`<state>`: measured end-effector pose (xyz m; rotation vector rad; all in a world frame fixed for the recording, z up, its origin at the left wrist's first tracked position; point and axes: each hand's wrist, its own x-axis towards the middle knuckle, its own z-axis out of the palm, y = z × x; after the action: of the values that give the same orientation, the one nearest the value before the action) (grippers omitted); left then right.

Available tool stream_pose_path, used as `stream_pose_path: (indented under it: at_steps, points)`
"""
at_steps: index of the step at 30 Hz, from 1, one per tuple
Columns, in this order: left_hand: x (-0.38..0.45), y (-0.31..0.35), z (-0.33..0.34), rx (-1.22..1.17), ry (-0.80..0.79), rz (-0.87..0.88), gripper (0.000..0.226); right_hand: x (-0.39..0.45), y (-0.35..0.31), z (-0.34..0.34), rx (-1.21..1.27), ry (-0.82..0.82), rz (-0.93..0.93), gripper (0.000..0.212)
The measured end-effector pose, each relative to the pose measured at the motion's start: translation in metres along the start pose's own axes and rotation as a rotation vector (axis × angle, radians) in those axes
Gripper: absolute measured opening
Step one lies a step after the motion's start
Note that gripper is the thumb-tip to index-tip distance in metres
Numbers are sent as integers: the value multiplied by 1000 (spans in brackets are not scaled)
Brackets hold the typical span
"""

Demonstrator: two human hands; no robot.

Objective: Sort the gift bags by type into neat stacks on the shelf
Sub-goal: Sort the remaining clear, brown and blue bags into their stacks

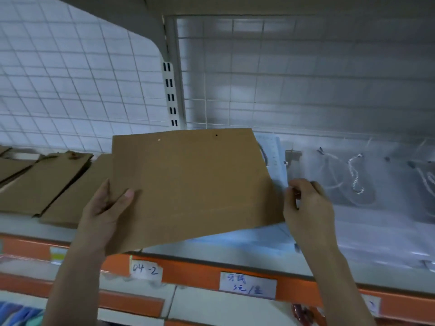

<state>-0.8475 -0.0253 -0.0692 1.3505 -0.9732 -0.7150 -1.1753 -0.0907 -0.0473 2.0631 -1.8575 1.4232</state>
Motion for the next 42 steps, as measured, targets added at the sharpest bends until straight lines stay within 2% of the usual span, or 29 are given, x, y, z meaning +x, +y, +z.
stream_pose_path:
  at_steps: [4,8,11,13,16,17,20,22,28,35,42]
  points:
    - [39,-10,-76,94,-33,-80,35,-13,-55,38,38,-32,-43,20]
    - [80,-17,-141,209,-85,-156,36,-28,-100,80,-23,-45,-81,18]
    - [105,-15,-163,275,-111,-149,35,-37,-121,102,-111,15,-117,14]
    - [121,-13,-170,336,-147,-161,36,-41,-127,111,-166,18,-95,19]
    - [140,-12,-175,459,-206,-207,67,-46,-132,118,-217,3,-37,27]
    - [142,-13,-172,491,-216,-208,70,-47,-133,119,-230,9,-25,28]
    - [140,-20,-152,634,-195,-84,52,-51,-139,121,-286,31,-24,27]
    - [134,-22,-139,747,-143,14,54,-54,-139,123,-319,17,-25,30]
    - [125,-37,-132,1061,-128,186,48,-57,-139,124,-348,-3,-5,41]
    - [110,-36,-130,1111,-58,160,40,-51,-145,118,-304,-34,-16,25]
    - [106,-34,-151,1080,-44,189,48,-58,-189,130,-171,-54,-41,21]
